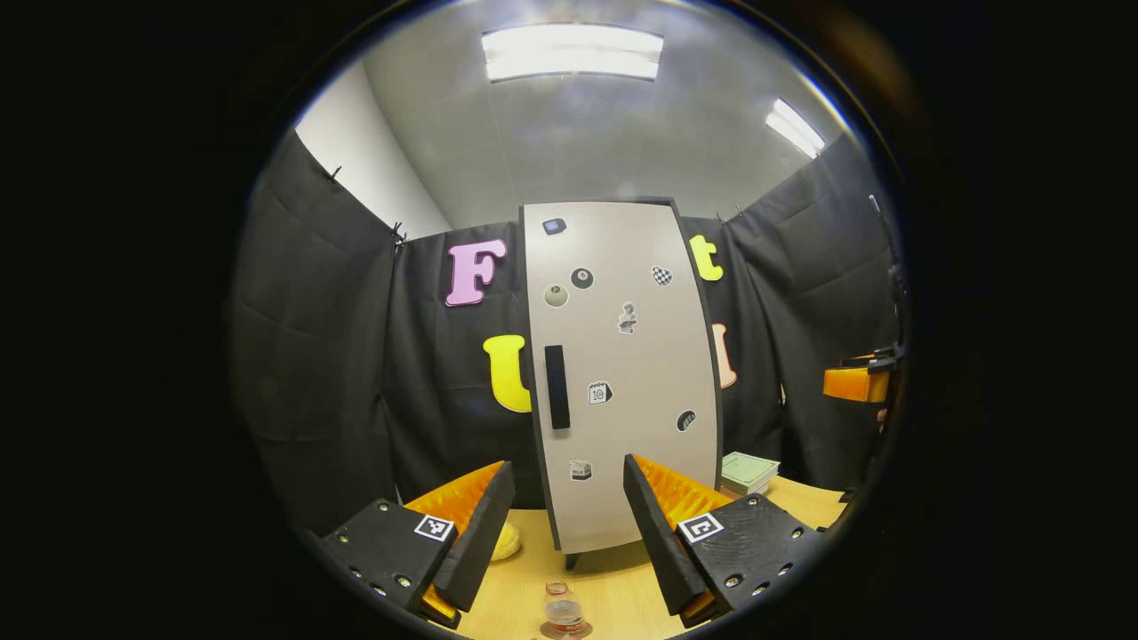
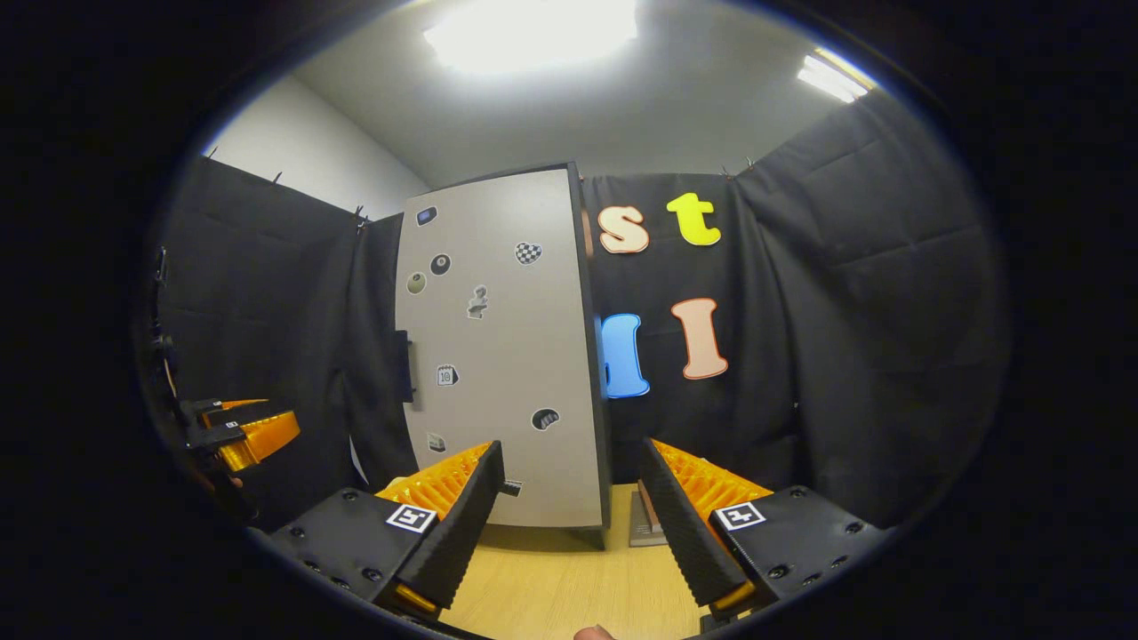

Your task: Open the cabinet door with the right hand, grasp the bottle in the cabinet with the left hand and place it on the coaster, then close the cabinet door with the right hand.

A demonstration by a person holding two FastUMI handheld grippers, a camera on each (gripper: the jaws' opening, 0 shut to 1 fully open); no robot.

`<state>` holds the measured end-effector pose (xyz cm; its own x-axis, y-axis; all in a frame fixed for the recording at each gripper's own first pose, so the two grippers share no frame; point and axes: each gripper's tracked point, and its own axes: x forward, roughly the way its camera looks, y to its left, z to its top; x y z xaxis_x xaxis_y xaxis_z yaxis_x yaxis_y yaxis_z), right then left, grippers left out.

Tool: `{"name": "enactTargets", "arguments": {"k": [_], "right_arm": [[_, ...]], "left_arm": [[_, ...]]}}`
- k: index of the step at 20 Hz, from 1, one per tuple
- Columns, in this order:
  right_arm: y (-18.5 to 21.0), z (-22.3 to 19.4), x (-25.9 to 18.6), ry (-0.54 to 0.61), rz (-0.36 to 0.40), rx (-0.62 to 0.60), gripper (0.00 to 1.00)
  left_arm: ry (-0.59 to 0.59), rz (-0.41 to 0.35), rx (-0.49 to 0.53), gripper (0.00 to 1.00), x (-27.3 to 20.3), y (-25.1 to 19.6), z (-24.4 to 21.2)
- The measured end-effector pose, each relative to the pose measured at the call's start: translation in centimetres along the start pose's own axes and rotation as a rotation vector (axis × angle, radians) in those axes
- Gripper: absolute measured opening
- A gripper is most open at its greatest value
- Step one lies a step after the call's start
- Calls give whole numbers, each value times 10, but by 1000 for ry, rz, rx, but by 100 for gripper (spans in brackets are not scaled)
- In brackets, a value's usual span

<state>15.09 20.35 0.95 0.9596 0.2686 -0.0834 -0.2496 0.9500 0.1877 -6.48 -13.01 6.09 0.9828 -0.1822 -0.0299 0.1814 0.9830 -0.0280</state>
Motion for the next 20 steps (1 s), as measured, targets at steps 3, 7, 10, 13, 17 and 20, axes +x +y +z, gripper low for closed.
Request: {"name": "enactTargets", "arguments": {"k": [3, 7, 10, 13, 17, 20], "right_arm": [[11, 1, 1, -1, 4, -20, 98], [21, 5, 3, -8, 11, -24, 98], [28, 6, 4, -12, 10, -29, 98], [32, 5, 6, -9, 8, -32, 98], [37, 3, 8, -2, 3, -32, 98], [41, 4, 8, -3, 0, -41, 98]], "left_arm": [[9, 12, -11, 71, -4, 14, -2], [9, 28, -29, 73, -6, 30, -5], [11, 34, -46, 73, -7, 41, -6], [14, 39, -40, 73, -6, 47, -8], [20, 35, -46, 73, -3, 51, -11], [19, 34, -47, 73, 0, 53, -12]]}}
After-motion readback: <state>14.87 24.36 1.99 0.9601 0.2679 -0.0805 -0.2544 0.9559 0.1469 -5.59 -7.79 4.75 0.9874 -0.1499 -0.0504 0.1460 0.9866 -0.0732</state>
